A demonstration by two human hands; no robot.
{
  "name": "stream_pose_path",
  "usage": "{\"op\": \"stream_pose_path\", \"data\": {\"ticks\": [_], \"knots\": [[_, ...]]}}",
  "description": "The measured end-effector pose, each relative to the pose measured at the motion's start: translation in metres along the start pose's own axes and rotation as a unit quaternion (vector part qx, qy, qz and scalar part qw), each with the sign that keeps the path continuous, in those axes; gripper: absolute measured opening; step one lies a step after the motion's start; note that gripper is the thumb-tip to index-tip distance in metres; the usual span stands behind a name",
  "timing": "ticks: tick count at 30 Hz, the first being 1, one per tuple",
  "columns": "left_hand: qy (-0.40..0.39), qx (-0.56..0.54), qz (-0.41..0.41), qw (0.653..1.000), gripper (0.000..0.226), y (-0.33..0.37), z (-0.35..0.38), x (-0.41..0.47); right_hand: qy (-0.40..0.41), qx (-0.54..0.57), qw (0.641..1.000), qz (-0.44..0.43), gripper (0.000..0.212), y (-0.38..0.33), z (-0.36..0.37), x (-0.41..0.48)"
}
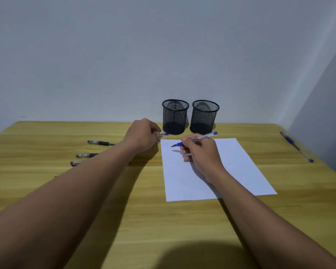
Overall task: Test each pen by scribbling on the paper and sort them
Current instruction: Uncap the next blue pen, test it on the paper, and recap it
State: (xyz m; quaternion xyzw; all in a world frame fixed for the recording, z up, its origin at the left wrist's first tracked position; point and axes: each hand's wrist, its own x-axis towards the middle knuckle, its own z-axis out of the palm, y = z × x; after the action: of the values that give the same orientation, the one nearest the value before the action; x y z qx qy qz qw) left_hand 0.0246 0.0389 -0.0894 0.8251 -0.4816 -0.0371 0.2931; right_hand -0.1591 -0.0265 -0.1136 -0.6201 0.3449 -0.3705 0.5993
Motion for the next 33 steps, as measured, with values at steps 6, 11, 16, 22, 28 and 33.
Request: {"op": "stream_pose_path", "data": {"ticks": [6, 11, 16, 22, 28, 33], "knots": [[-0.161, 0.102, 0.01, 0.982, 0.07, 0.002, -0.017, -0.037, 0.002, -0.027, 1.0, 0.001, 0.016, -0.002, -0.002, -0.001], [-0.178, 0.146, 0.021, 0.973, 0.073, 0.006, -0.012, -0.036, -0.01, -0.071, 0.997, -0.009, 0.016, -0.01, 0.003, 0.002], [-0.179, 0.185, 0.027, 0.966, 0.074, 0.01, -0.015, -0.034, -0.018, -0.137, 0.99, -0.041, 0.009, -0.012, 0.015, 0.011], [-0.19, 0.211, 0.028, 0.958, 0.078, 0.011, -0.014, -0.027, -0.029, -0.151, 0.987, -0.038, 0.012, 0.009, 0.019, 0.022], [-0.203, 0.209, 0.032, 0.956, 0.077, 0.013, -0.014, -0.024, -0.015, -0.17, 0.983, -0.065, 0.011, 0.009, 0.017, 0.022], [-0.204, 0.206, 0.033, 0.956, 0.077, 0.014, -0.015, -0.023, -0.014, -0.182, 0.981, -0.059, 0.01, 0.013, 0.017, 0.024]]}}
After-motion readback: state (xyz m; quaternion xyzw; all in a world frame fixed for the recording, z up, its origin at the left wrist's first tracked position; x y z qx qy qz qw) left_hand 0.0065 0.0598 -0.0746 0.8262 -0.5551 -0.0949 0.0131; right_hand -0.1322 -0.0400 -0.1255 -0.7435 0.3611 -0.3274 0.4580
